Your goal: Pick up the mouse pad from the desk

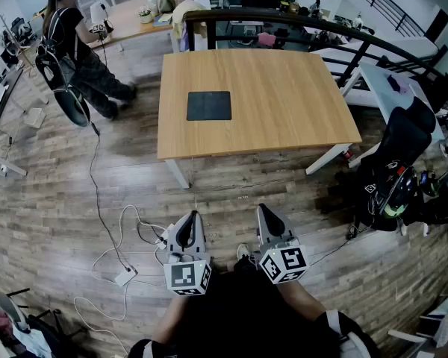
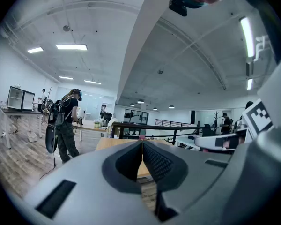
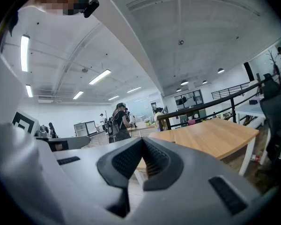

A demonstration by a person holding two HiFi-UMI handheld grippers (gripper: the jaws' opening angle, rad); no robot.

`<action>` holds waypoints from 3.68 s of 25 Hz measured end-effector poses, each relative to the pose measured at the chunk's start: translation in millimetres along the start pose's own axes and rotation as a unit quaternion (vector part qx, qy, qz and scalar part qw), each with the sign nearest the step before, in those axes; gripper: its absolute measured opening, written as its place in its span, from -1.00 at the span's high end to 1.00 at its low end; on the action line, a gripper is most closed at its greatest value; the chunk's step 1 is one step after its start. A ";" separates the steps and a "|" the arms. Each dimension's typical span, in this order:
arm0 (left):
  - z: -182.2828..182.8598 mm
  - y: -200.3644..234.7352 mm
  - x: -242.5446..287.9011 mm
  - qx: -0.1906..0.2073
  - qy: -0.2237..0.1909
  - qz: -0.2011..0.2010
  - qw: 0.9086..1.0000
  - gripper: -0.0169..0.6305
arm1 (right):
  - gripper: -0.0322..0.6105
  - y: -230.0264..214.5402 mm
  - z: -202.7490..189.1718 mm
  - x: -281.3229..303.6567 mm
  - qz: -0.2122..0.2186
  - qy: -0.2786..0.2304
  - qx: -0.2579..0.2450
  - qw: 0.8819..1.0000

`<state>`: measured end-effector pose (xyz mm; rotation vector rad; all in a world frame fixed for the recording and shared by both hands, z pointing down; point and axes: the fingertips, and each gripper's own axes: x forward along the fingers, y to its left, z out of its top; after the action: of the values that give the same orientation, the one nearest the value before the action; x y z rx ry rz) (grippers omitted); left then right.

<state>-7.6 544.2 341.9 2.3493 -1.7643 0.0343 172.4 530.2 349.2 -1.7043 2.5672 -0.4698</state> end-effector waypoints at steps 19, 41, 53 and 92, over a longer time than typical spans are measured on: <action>-2.2 22.7 -14.3 -0.011 0.001 -0.009 1.000 0.88 | 0.80 22.0 1.2 2.0 -0.005 -0.013 0.001 1.000; -12.3 77.0 88.6 -0.009 0.036 0.015 0.999 0.87 | 0.80 -2.0 -13.2 128.3 0.003 0.015 0.006 1.000; 5.3 83.8 247.2 -0.026 0.047 0.073 0.996 0.88 | 0.80 -89.1 28.6 271.0 0.059 0.040 -0.004 0.997; -14.2 253.2 529.6 -0.033 0.144 -0.014 0.989 0.87 | 0.80 -192.1 -1.5 551.8 -0.095 0.121 0.008 0.988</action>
<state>-95.8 -22.6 467.2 2.1928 -1.5701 0.2920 122.6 -36.9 480.7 -2.0127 2.5545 -0.7477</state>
